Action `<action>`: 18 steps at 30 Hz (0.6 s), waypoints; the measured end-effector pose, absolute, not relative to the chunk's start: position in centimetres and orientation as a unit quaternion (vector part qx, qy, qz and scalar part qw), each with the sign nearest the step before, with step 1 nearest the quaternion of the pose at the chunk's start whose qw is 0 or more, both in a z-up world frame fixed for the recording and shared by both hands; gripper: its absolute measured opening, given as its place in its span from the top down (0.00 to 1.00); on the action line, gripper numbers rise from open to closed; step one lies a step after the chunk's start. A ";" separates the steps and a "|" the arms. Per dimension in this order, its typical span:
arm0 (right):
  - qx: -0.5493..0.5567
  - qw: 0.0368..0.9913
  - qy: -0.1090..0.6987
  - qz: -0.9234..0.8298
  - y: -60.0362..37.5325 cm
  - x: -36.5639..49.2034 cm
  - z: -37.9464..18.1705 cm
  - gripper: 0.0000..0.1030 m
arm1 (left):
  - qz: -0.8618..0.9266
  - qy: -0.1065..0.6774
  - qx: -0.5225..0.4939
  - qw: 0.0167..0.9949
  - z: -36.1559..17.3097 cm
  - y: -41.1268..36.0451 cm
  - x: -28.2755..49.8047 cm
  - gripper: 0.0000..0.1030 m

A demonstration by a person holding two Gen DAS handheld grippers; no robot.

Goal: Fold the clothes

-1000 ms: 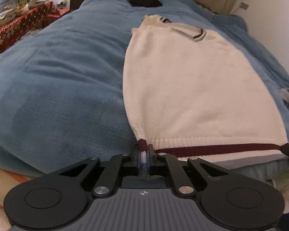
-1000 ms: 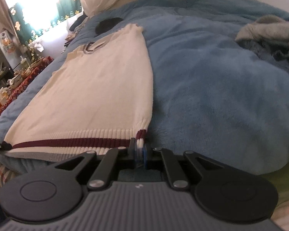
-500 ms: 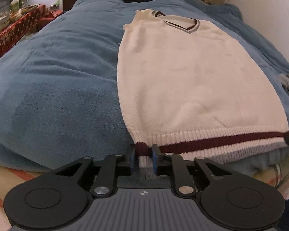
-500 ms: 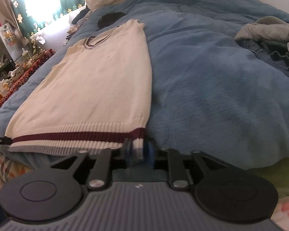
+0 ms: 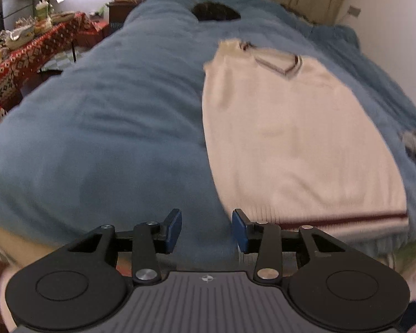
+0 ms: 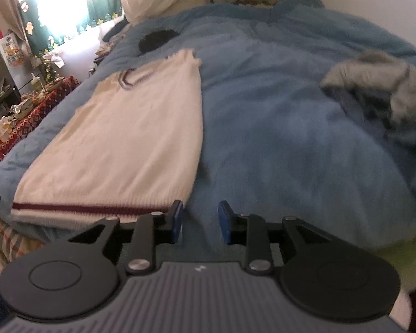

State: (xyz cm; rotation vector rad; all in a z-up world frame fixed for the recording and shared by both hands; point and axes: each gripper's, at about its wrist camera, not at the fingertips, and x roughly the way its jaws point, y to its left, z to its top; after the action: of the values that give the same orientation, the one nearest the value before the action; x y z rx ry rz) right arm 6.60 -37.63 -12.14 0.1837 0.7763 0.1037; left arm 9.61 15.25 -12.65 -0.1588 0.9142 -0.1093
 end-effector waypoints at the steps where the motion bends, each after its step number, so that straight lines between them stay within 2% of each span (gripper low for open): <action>1: 0.084 0.923 0.373 0.054 -37.6 7.4 -11.6 0.70 | -0.053 0.435 -0.078 0.896 -12.2 15.4 10.5 0.61; 8: 0.066 0.933 0.347 0.071 -37.1 18.7 -10.2 0.69 | -0.052 0.414 -0.069 0.906 -12.1 15.2 20.6 0.61; 16: 0.116 0.926 0.354 0.061 -38.8 36.3 -12.9 0.70 | -0.046 0.438 -0.101 0.892 -16.8 16.0 36.6 0.62; 18: 0.127 0.919 0.369 0.059 -39.2 39.3 -13.7 0.72 | -0.038 0.454 -0.117 0.882 -17.7 16.1 38.8 0.65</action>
State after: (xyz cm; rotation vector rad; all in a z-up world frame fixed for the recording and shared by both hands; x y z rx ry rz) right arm 39.33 -39.18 -13.70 0.2604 0.7593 0.1209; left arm 38.82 16.13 -17.68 -0.2432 0.9459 -0.0789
